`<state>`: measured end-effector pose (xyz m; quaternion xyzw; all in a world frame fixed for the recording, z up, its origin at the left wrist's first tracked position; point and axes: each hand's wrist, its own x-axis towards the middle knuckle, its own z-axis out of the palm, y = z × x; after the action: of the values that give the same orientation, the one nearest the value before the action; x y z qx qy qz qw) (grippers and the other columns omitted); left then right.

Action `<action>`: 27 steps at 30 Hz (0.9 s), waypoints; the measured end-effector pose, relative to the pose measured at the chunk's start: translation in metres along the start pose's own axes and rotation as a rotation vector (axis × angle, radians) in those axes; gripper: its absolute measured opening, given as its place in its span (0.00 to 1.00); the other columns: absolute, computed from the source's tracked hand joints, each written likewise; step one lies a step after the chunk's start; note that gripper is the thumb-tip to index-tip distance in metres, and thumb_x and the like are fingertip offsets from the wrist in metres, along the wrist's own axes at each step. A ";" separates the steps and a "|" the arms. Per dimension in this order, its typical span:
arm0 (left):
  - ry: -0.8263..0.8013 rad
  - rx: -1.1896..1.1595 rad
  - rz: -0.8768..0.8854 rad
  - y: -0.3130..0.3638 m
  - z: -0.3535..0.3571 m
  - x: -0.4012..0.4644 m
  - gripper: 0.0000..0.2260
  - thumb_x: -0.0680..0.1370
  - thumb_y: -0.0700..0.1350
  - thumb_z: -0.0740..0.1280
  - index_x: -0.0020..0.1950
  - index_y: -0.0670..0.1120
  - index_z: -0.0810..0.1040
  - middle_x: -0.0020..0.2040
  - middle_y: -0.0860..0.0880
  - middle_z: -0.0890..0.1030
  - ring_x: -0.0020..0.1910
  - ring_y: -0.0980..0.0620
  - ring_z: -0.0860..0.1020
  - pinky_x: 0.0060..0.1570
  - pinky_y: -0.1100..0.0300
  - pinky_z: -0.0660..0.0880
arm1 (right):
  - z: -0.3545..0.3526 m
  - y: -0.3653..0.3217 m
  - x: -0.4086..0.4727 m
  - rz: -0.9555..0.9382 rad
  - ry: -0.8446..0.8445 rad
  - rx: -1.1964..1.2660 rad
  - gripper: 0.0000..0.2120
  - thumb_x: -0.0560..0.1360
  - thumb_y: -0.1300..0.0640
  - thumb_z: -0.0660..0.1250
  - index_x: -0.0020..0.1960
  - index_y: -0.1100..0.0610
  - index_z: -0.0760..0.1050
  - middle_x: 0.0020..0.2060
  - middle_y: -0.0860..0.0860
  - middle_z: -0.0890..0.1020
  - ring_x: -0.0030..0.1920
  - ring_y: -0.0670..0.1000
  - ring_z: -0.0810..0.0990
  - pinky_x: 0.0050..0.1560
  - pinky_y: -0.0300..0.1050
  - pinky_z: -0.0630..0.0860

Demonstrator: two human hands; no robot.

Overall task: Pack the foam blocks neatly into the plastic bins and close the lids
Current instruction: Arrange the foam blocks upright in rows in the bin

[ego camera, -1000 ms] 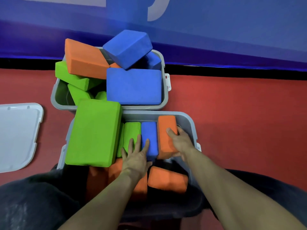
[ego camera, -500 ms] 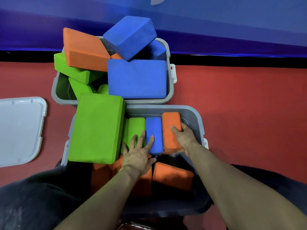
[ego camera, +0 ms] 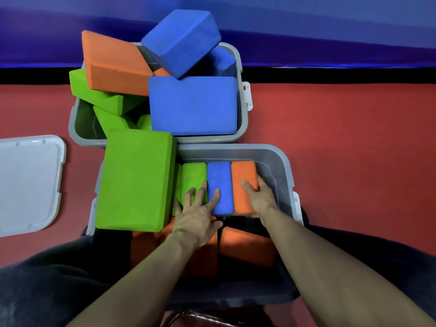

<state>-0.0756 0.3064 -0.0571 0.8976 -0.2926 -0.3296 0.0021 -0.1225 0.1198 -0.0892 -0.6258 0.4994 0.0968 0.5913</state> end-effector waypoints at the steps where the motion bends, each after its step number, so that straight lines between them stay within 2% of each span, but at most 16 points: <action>1: -0.005 0.001 0.001 0.000 0.000 0.000 0.38 0.79 0.63 0.64 0.81 0.64 0.43 0.82 0.54 0.36 0.81 0.43 0.41 0.75 0.30 0.49 | 0.001 0.001 0.000 0.005 0.000 -0.003 0.26 0.79 0.41 0.68 0.75 0.39 0.67 0.61 0.49 0.80 0.56 0.55 0.82 0.54 0.65 0.81; 6: -0.014 -0.029 -0.001 0.000 -0.003 0.002 0.37 0.79 0.63 0.64 0.81 0.64 0.45 0.82 0.55 0.37 0.81 0.44 0.41 0.75 0.30 0.49 | -0.002 -0.001 0.000 0.014 -0.016 0.008 0.24 0.79 0.43 0.68 0.74 0.42 0.69 0.61 0.50 0.82 0.55 0.56 0.83 0.53 0.63 0.82; 7: -0.022 -0.042 -0.001 0.000 -0.004 0.001 0.37 0.79 0.63 0.64 0.82 0.64 0.45 0.82 0.55 0.37 0.81 0.44 0.41 0.75 0.30 0.48 | -0.003 -0.004 -0.003 0.024 -0.017 -0.006 0.24 0.79 0.42 0.68 0.73 0.44 0.69 0.61 0.50 0.81 0.55 0.57 0.83 0.50 0.61 0.82; 9: -0.031 -0.091 0.007 -0.002 -0.006 -0.001 0.36 0.80 0.62 0.64 0.82 0.63 0.47 0.82 0.55 0.38 0.81 0.46 0.41 0.76 0.31 0.46 | -0.004 -0.006 -0.010 0.071 -0.002 -0.034 0.23 0.78 0.40 0.68 0.70 0.47 0.70 0.58 0.51 0.81 0.53 0.59 0.83 0.37 0.54 0.80; 11: -0.013 -0.142 0.023 -0.007 -0.005 -0.005 0.35 0.80 0.62 0.64 0.82 0.61 0.49 0.83 0.55 0.39 0.82 0.48 0.41 0.77 0.34 0.47 | -0.008 -0.002 -0.018 0.111 0.010 -0.050 0.30 0.72 0.34 0.71 0.64 0.53 0.71 0.54 0.52 0.83 0.46 0.61 0.85 0.31 0.52 0.78; 12: 0.006 -0.163 0.025 -0.010 -0.005 -0.007 0.35 0.80 0.61 0.64 0.83 0.59 0.50 0.83 0.54 0.41 0.82 0.48 0.43 0.78 0.36 0.48 | -0.011 0.006 -0.017 0.116 0.001 -0.053 0.38 0.66 0.29 0.74 0.62 0.56 0.72 0.51 0.54 0.85 0.42 0.61 0.86 0.35 0.55 0.81; 14: 0.035 -0.204 0.018 -0.016 -0.003 -0.011 0.36 0.80 0.61 0.64 0.83 0.57 0.51 0.84 0.51 0.44 0.82 0.47 0.47 0.78 0.41 0.52 | -0.020 0.022 -0.016 0.102 -0.040 -0.114 0.51 0.50 0.22 0.75 0.59 0.59 0.78 0.44 0.56 0.87 0.42 0.59 0.87 0.53 0.57 0.83; 15: 0.040 -0.224 0.010 -0.018 -0.002 -0.014 0.36 0.80 0.61 0.65 0.83 0.56 0.52 0.84 0.51 0.46 0.82 0.45 0.48 0.78 0.42 0.53 | -0.023 0.022 -0.025 0.092 -0.071 -0.164 0.50 0.50 0.22 0.75 0.57 0.60 0.81 0.44 0.56 0.88 0.45 0.56 0.87 0.60 0.55 0.80; 16: 0.040 -0.239 0.003 -0.019 -0.002 -0.017 0.36 0.80 0.61 0.65 0.83 0.56 0.52 0.84 0.50 0.48 0.81 0.44 0.50 0.79 0.44 0.54 | -0.027 0.018 -0.038 0.084 -0.109 -0.247 0.45 0.55 0.25 0.76 0.55 0.60 0.82 0.46 0.55 0.87 0.50 0.54 0.86 0.63 0.52 0.78; 18: 0.047 -0.246 0.004 -0.022 -0.001 -0.025 0.37 0.79 0.61 0.66 0.83 0.55 0.53 0.83 0.48 0.50 0.81 0.42 0.53 0.79 0.47 0.54 | -0.035 0.015 -0.058 0.078 -0.177 -0.429 0.33 0.66 0.32 0.76 0.56 0.58 0.82 0.51 0.53 0.85 0.54 0.53 0.83 0.63 0.49 0.77; 20: 0.059 -0.234 0.020 -0.024 0.000 -0.033 0.37 0.79 0.61 0.67 0.83 0.53 0.53 0.83 0.46 0.52 0.80 0.42 0.54 0.79 0.51 0.53 | -0.040 0.014 -0.072 0.040 -0.254 -0.594 0.29 0.64 0.32 0.76 0.55 0.51 0.82 0.52 0.49 0.84 0.55 0.51 0.82 0.60 0.46 0.77; 22: 0.051 -0.204 0.047 -0.025 0.002 -0.042 0.38 0.79 0.60 0.67 0.83 0.52 0.53 0.83 0.45 0.51 0.80 0.41 0.54 0.79 0.52 0.53 | -0.042 0.018 -0.080 -0.012 -0.302 -0.707 0.22 0.64 0.34 0.78 0.49 0.47 0.79 0.52 0.45 0.81 0.55 0.49 0.80 0.58 0.42 0.74; 23: 0.042 -0.172 0.061 -0.025 0.004 -0.047 0.39 0.79 0.61 0.67 0.83 0.52 0.53 0.83 0.44 0.50 0.80 0.41 0.54 0.79 0.52 0.52 | -0.042 0.020 -0.085 -0.034 -0.317 -0.738 0.21 0.65 0.37 0.79 0.51 0.47 0.79 0.53 0.44 0.80 0.56 0.48 0.79 0.59 0.41 0.73; 25: 0.010 -0.092 0.074 -0.027 0.010 -0.055 0.40 0.78 0.62 0.68 0.83 0.52 0.51 0.83 0.44 0.47 0.81 0.41 0.52 0.79 0.52 0.51 | -0.039 0.029 -0.095 -0.056 -0.350 -0.781 0.32 0.67 0.41 0.80 0.65 0.52 0.75 0.61 0.43 0.78 0.60 0.47 0.77 0.63 0.39 0.71; 27: -0.038 -0.049 0.058 -0.030 0.017 -0.059 0.44 0.76 0.63 0.70 0.84 0.53 0.49 0.83 0.45 0.43 0.81 0.41 0.49 0.80 0.49 0.50 | -0.032 0.036 -0.105 -0.086 -0.367 -0.824 0.42 0.67 0.40 0.80 0.75 0.51 0.68 0.68 0.44 0.75 0.66 0.48 0.75 0.68 0.40 0.67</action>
<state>-0.1065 0.3655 -0.0415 0.8820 -0.3102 -0.3536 0.0281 -0.2147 0.1540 -0.0289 -0.8016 0.2795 0.3723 0.3750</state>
